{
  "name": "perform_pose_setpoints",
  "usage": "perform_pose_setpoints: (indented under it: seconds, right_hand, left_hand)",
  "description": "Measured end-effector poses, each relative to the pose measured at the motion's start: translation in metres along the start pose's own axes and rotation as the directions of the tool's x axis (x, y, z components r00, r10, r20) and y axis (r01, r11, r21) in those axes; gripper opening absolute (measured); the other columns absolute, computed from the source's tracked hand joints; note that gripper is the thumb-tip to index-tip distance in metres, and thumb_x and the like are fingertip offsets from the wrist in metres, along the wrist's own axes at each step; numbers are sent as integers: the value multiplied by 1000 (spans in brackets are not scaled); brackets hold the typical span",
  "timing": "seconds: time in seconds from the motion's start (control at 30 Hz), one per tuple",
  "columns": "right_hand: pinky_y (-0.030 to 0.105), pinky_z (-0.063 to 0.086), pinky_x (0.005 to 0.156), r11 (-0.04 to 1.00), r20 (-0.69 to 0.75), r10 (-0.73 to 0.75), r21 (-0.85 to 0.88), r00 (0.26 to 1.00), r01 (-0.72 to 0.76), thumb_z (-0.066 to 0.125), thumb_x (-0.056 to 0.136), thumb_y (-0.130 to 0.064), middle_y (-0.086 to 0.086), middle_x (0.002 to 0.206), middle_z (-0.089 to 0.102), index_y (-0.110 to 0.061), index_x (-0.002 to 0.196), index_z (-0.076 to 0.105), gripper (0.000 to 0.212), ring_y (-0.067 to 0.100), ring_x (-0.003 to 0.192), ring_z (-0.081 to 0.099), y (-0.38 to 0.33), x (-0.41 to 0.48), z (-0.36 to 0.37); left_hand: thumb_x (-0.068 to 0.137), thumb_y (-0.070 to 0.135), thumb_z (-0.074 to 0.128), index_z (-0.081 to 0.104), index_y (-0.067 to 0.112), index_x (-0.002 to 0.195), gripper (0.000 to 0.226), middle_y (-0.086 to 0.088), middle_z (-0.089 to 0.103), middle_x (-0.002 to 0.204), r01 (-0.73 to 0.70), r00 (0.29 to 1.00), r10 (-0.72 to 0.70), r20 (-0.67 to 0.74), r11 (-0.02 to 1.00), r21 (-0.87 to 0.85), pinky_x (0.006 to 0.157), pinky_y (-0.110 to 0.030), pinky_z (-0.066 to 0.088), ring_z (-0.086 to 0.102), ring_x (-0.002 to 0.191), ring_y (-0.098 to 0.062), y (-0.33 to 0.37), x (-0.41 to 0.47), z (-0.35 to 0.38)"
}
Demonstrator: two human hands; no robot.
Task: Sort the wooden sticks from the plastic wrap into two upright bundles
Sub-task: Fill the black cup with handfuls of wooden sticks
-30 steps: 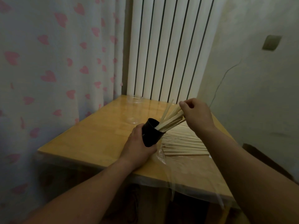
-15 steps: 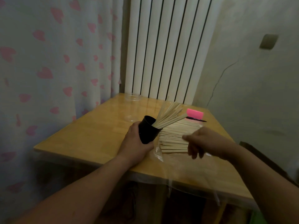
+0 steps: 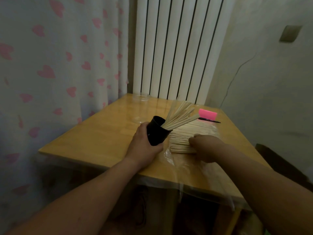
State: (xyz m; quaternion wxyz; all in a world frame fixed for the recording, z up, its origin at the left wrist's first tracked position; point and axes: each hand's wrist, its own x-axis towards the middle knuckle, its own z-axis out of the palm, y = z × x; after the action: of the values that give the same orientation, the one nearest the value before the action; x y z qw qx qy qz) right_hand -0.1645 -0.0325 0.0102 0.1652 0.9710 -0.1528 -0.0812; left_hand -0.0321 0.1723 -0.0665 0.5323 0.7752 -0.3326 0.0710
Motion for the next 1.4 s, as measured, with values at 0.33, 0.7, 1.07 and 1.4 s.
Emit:
perform_pose_setpoints:
  seconds: [0.33, 0.7, 1.07, 1.4]
  right_hand:
    - [39, 53, 84, 991, 1, -14, -130, 1000, 14, 68, 96, -31, 7, 127, 61, -24, 136, 55, 43, 31, 113, 65, -9, 6, 2]
    - [36, 51, 78, 984, -109, 37, -170, 993, -56, 63, 97, -37, 5, 117, 65, -24, 127, 63, 32, 28, 103, 69, -10, 4, 15]
    - [32, 49, 63, 998, -421, 35, 65, 906, -8, 42, 106, -54, -5, 106, 57, -31, 115, 62, 33, 17, 91, 59, -3, -34, 4]
    - [46, 60, 59, 349, -315, 519, 927, 795, 140, 47, 106, -32, 15, 67, 71, -8, 78, 71, 44, 29, 60, 69, 18, -47, -20]
  left_hand:
    - [74, 46, 84, 38, 35, 147, 87, 11, 53, 135, -4, 1000, 4, 5, 1000, 5, 101, -44, 56, 56, 122, -12, 0, 0, 0]
    - [75, 46, 84, 38, 37, 147, 86, 13, 53, 136, -5, 1000, 5, -2, 1000, -11, 100, -41, 56, 56, 121, -11, 0, -1, 0]
    - [76, 40, 85, 38, 36, 146, 85, 12, 52, 135, -15, 1000, 15, -6, 1000, -13, 98, -34, 53, 55, 120, -11, 0, -1, 0]
    - [76, 40, 85, 38, 34, 148, 87, 12, 51, 137, -8, 1000, 8, -4, 1000, -3, 101, -36, 52, 53, 122, -11, 0, -1, 0]
